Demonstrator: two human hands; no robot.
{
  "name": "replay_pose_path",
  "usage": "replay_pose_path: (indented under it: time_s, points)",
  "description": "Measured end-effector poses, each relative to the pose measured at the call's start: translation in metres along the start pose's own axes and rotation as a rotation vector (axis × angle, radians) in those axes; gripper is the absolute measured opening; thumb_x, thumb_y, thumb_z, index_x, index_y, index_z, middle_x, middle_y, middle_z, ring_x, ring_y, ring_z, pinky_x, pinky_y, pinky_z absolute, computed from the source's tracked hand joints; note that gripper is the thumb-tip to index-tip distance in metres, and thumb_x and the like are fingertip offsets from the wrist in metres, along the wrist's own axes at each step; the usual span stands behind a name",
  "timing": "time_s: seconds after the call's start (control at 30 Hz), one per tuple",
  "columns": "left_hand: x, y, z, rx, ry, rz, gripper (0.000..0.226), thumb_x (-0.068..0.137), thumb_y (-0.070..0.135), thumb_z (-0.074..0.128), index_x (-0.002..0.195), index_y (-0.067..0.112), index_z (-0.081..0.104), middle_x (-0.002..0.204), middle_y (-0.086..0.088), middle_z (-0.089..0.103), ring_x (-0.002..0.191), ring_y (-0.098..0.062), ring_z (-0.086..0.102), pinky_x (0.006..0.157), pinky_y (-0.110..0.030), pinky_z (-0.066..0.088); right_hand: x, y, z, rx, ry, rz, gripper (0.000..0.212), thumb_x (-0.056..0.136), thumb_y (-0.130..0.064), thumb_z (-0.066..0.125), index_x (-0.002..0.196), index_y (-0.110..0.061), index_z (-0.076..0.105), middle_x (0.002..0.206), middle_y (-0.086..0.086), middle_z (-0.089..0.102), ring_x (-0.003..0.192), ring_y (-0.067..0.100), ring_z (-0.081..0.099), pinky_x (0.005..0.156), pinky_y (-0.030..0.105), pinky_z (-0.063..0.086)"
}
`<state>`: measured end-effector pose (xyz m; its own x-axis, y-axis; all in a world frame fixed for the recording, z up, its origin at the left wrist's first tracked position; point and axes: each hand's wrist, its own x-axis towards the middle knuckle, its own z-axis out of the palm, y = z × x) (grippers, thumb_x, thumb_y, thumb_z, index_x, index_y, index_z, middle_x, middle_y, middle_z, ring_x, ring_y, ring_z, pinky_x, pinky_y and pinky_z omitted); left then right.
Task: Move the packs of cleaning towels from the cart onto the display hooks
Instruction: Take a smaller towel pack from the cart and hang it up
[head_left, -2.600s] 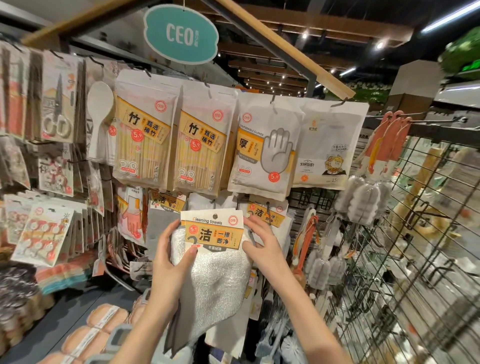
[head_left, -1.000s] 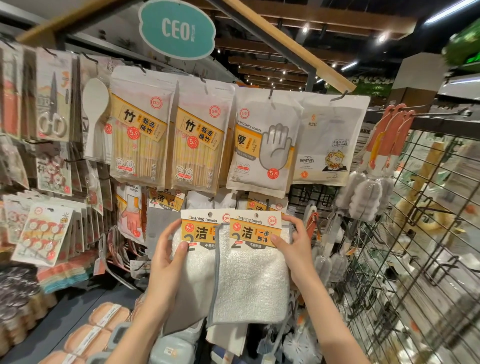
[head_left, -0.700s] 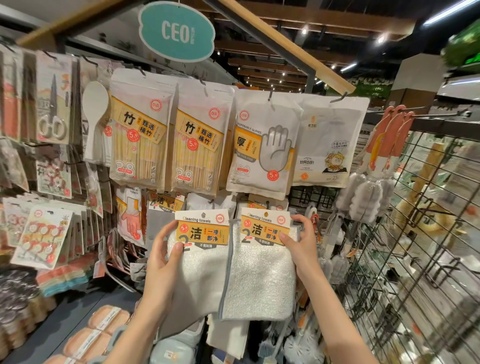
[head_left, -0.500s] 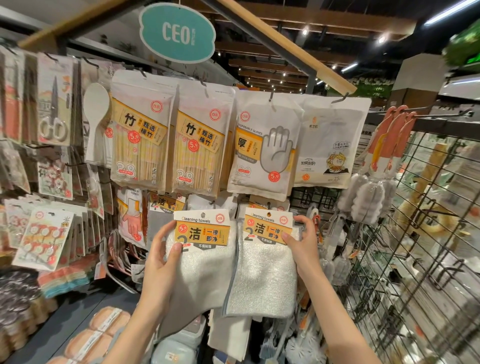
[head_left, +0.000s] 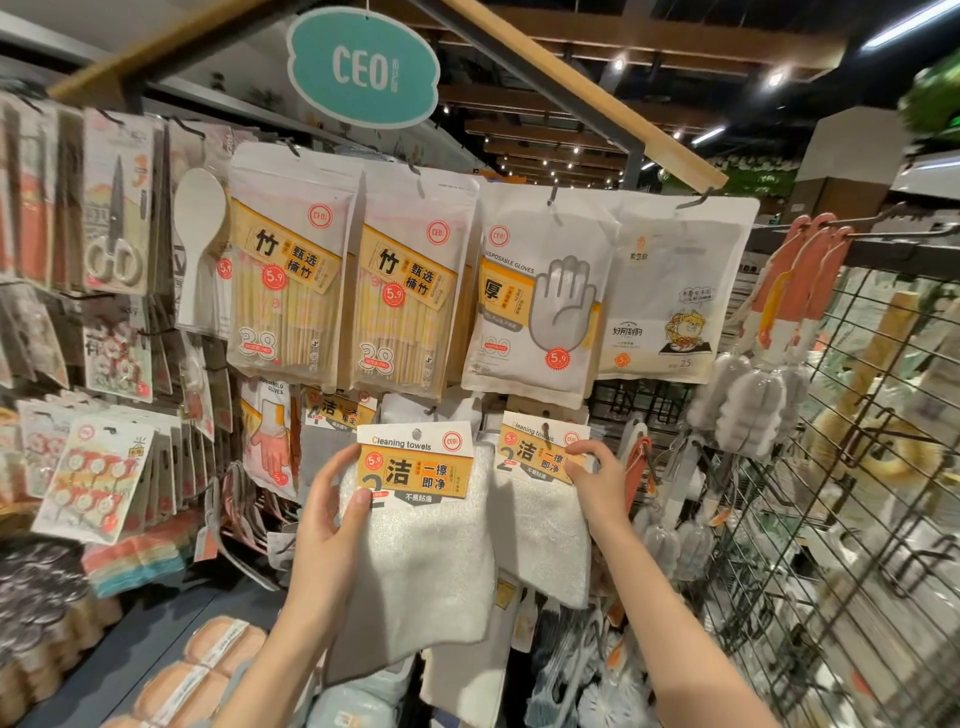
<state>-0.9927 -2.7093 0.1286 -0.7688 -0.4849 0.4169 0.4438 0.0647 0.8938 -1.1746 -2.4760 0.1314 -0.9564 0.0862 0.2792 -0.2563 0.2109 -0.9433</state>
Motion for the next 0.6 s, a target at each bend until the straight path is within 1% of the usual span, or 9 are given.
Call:
replay_pose_path:
  time_s: [0.03, 0.1, 0.13, 0.2, 0.27, 0.33, 0.4, 0.5, 0.6]
  points:
    - [0.001, 0.000, 0.000, 0.002, -0.003, -0.002, 0.041, 0.096, 0.006, 0.049, 0.133, 0.025, 0.048, 0.135, 0.013, 0.052, 0.126, -0.001, 0.047, 0.099, -0.019, 0.037, 0.002, 0.000, 0.001, -0.011, -0.001, 0.008, 0.021, 0.087, 0.006, 0.056, 0.095, -0.012, 0.064, 0.124, 0.004, 0.059, 0.122, 0.020, 0.047, 0.106, 0.034, 0.035]
    - [0.002, 0.001, 0.001, 0.001, -0.008, -0.004, 0.041, 0.097, 0.006, 0.049, 0.133, 0.026, 0.048, 0.135, 0.015, 0.052, 0.125, 0.001, 0.047, 0.103, -0.025, 0.037, 0.006, 0.001, 0.002, -0.046, -0.014, 0.018, 0.028, 0.087, 0.007, 0.053, 0.102, -0.013, 0.064, 0.130, 0.006, 0.056, 0.123, 0.023, 0.048, 0.107, 0.041, 0.039]
    - [0.002, 0.001, 0.001, 0.003, -0.007, -0.005, 0.042, 0.097, 0.006, 0.049, 0.133, 0.027, 0.048, 0.135, 0.014, 0.052, 0.125, 0.001, 0.047, 0.105, -0.027, 0.037, 0.009, 0.001, 0.003, -0.070, -0.027, 0.014, 0.031, 0.087, 0.007, 0.053, 0.106, -0.015, 0.064, 0.131, 0.006, 0.055, 0.123, 0.023, 0.049, 0.106, 0.040, 0.040]
    - [0.004, 0.002, 0.002, 0.006, -0.004, -0.009, 0.042, 0.097, 0.007, 0.049, 0.134, 0.026, 0.047, 0.138, 0.010, 0.051, 0.128, -0.006, 0.046, 0.109, -0.033, 0.035, 0.013, 0.000, 0.005, -0.107, -0.051, 0.005, 0.036, 0.086, 0.007, 0.054, 0.111, -0.017, 0.062, 0.131, 0.008, 0.053, 0.121, 0.024, 0.049, 0.103, 0.037, 0.040]
    - [0.005, 0.002, 0.002, 0.008, -0.003, -0.016, 0.042, 0.096, 0.008, 0.050, 0.135, 0.025, 0.047, 0.139, 0.006, 0.051, 0.130, -0.012, 0.045, 0.111, -0.038, 0.033, 0.017, 0.001, 0.007, -0.104, -0.063, 0.015, 0.039, 0.083, 0.007, 0.057, 0.111, -0.020, 0.062, 0.130, 0.009, 0.054, 0.116, 0.026, 0.052, 0.093, 0.035, 0.044]
    - [0.006, 0.002, 0.001, 0.009, -0.004, -0.023, 0.042, 0.096, 0.008, 0.050, 0.135, 0.025, 0.047, 0.139, 0.004, 0.051, 0.131, -0.015, 0.045, 0.112, -0.041, 0.033, 0.020, 0.001, 0.007, -0.090, -0.073, 0.042, 0.041, 0.082, 0.006, 0.059, 0.110, -0.023, 0.061, 0.129, 0.010, 0.054, 0.107, 0.026, 0.056, 0.079, 0.028, 0.045]
    - [0.006, 0.002, 0.002, 0.014, -0.004, -0.029, 0.043, 0.096, 0.009, 0.050, 0.135, 0.026, 0.047, 0.139, 0.004, 0.051, 0.130, -0.013, 0.046, 0.111, -0.039, 0.035, 0.023, 0.002, 0.008, -0.105, -0.073, 0.076, 0.042, 0.082, 0.003, 0.061, 0.115, -0.023, 0.061, 0.130, 0.011, 0.050, 0.105, 0.027, 0.058, 0.077, 0.029, 0.047]
    - [0.006, 0.004, 0.002, 0.005, -0.001, -0.028, 0.043, 0.096, 0.006, 0.050, 0.134, 0.024, 0.047, 0.137, 0.003, 0.053, 0.127, -0.011, 0.048, 0.106, -0.032, 0.037, 0.025, 0.002, 0.008, -0.145, -0.070, 0.122, 0.050, 0.082, -0.001, 0.063, 0.125, -0.025, 0.058, 0.132, 0.011, 0.033, 0.109, 0.025, 0.054, 0.088, 0.033, 0.051]
    - [0.006, 0.004, 0.002, 0.003, 0.001, -0.030, 0.043, 0.096, 0.005, 0.050, 0.134, 0.024, 0.047, 0.137, 0.004, 0.053, 0.126, -0.011, 0.049, 0.104, -0.030, 0.038, 0.023, -0.001, 0.006, -0.139, -0.098, 0.136, 0.054, 0.082, 0.000, 0.065, 0.129, -0.024, 0.056, 0.135, 0.011, 0.029, 0.114, 0.020, 0.047, 0.088, 0.022, 0.046]
